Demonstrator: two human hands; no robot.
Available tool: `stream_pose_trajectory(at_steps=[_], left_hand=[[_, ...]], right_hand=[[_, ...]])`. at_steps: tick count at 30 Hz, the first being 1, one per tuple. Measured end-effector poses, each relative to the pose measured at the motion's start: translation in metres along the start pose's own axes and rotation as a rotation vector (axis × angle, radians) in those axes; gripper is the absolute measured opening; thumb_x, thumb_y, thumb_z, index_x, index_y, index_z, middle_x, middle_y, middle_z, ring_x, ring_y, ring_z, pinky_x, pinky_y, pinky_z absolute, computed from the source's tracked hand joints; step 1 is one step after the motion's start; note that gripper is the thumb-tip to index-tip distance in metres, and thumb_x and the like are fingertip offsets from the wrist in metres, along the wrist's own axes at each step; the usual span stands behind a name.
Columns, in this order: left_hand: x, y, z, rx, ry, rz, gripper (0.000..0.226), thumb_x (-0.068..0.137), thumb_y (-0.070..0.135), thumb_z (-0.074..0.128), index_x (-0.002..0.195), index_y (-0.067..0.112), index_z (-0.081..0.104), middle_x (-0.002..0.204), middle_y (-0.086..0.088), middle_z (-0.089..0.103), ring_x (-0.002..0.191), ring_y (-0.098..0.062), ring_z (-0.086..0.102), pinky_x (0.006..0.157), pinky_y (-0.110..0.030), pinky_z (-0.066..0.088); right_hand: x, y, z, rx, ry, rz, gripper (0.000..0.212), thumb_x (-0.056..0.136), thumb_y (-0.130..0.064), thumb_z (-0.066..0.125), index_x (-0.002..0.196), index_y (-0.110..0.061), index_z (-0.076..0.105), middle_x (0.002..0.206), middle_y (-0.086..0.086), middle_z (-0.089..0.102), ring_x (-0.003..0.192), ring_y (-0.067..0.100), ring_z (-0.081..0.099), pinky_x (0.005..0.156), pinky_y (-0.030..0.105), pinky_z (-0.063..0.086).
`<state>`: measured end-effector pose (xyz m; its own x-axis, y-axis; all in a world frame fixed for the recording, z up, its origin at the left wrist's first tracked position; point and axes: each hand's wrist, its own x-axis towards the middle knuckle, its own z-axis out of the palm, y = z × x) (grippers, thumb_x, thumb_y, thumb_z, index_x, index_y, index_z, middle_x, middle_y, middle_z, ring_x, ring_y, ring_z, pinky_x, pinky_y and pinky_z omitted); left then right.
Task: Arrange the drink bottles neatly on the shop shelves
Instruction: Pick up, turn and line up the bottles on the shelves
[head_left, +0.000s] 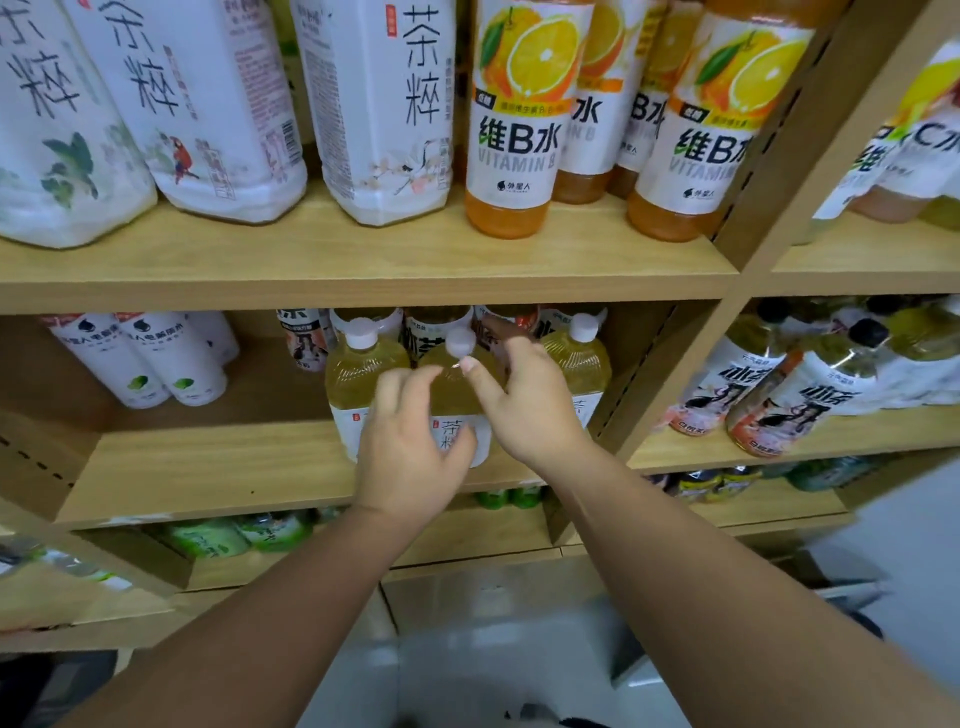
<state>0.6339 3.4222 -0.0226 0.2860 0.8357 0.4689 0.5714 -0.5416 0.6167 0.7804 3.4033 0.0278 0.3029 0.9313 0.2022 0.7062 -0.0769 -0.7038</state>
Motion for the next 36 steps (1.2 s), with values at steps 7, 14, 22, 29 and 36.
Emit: stream_pose_trajectory(at_steps=[7,14,22,29,36], left_hand=[[0.028,0.05,0.029,0.149,0.09,0.004,0.06,0.077,0.039,0.07,0.127,0.008,0.058,0.115,-0.013,0.055,0.11,-0.035,0.051,0.093,-0.045,0.045],[0.058,0.042,0.037,0.045,-0.035,-0.402,0.039,0.098,0.038,0.06,0.108,0.0,0.062,0.101,-0.02,0.063,0.098,-0.038,0.06,0.081,-0.042,0.048],[0.032,0.039,0.031,-0.091,-0.019,-0.224,0.02,0.1,0.028,0.062,0.113,0.012,0.064,0.1,-0.002,0.054,0.099,-0.021,0.052,0.078,-0.029,0.034],[0.026,0.07,0.011,-0.213,0.008,-0.051,0.02,0.098,0.029,0.062,0.116,0.02,0.064,0.107,0.006,0.063,0.105,-0.016,0.057,0.088,-0.037,0.047],[0.034,0.126,-0.012,-0.441,-0.077,0.062,0.015,0.09,0.043,0.058,0.1,0.034,0.063,0.095,0.014,0.063,0.094,-0.01,0.061,0.08,-0.037,0.051]], right_hand=[[-0.008,0.028,-0.054,0.005,0.086,-0.114,0.025,0.099,-0.032,0.06,0.116,-0.014,0.061,0.105,0.004,0.061,0.098,0.019,0.056,0.073,0.027,0.036],[-0.002,0.042,-0.064,-0.016,-0.152,-0.127,0.043,0.101,-0.03,0.059,0.14,-0.014,0.055,0.128,0.008,0.058,0.118,0.023,0.056,0.083,0.022,0.034],[-0.008,0.035,-0.037,-0.052,-0.375,-0.116,0.074,0.093,-0.026,0.07,0.157,-0.018,0.033,0.158,0.007,0.039,0.143,0.025,0.04,0.115,0.033,0.034],[-0.024,0.039,-0.057,0.134,-0.309,-0.125,0.097,0.071,-0.036,0.088,0.152,-0.043,0.034,0.152,-0.009,0.046,0.138,0.014,0.045,0.112,0.039,0.043],[-0.047,0.026,-0.119,0.255,-0.243,-0.099,0.092,0.064,-0.026,0.096,0.142,-0.033,0.047,0.131,-0.01,0.063,0.123,0.01,0.059,0.105,0.045,0.05]])
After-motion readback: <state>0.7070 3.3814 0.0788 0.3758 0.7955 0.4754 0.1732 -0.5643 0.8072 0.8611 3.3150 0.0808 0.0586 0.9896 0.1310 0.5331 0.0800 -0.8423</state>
